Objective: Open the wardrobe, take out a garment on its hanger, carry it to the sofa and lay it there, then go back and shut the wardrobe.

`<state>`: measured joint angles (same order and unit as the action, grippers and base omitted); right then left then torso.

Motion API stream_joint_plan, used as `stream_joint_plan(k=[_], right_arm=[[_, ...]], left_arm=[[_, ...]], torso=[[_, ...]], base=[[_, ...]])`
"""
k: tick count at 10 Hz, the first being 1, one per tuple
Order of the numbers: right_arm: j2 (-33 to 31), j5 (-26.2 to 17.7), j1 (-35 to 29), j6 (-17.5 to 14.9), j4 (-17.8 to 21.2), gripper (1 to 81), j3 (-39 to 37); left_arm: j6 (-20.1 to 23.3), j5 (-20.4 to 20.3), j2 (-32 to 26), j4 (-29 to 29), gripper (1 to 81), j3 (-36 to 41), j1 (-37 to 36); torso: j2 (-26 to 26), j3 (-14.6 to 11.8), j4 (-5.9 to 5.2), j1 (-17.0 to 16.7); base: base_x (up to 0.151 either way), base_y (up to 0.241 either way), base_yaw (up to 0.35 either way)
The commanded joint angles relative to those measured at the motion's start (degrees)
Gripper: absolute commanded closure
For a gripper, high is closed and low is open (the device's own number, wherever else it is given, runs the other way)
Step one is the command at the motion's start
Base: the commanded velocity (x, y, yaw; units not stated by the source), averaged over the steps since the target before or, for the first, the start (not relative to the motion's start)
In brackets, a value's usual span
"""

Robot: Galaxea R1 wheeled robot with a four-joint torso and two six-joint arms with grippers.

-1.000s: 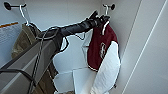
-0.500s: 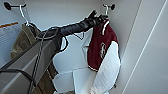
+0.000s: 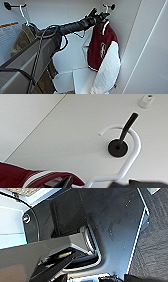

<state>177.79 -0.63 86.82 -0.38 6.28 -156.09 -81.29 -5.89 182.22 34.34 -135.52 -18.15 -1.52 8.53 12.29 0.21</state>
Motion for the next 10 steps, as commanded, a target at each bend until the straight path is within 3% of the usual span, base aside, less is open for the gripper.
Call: stream_joint_plan(k=[1, 4, 5, 10], right_arm=[[0.58, -3.76, -1.87, 0.03, 1.02, 1.0, 0.18], [0.58, -3.76, -2.04, 0.03, 1.02, 1.0, 0.18], [0.58, -3.76, -2.04, 0.03, 1.02, 1.0, 0.18], [0.58, -3.76, -1.95, 0.03, 1.02, 1.0, 0.18]], left_arm=[[-0.28, 0.35, 2.78, -0.42, 1.0, 1.22, -11.07], [-0.28, 0.26, 2.78, 0.11, 1.0, 1.93, -10.63], [-0.19, 0.35, 2.78, 0.29, 81.1, 1.93, -10.63], [-0.28, 0.18, 2.78, -0.59, 81.1, 3.58, -10.54]], torso=[[0.0, 0.0, 0.0, 0.0], [0.0, 0.0, 0.0, 0.0], [0.0, 0.0, 0.0, 0.0], [0.0, 0.0, 0.0, 0.0]], base=[[0.0, 0.0, 0.0], [0.0, 0.0, 0.0], [0.0, 0.0, 0.0], [0.0, 0.0, 0.0]])
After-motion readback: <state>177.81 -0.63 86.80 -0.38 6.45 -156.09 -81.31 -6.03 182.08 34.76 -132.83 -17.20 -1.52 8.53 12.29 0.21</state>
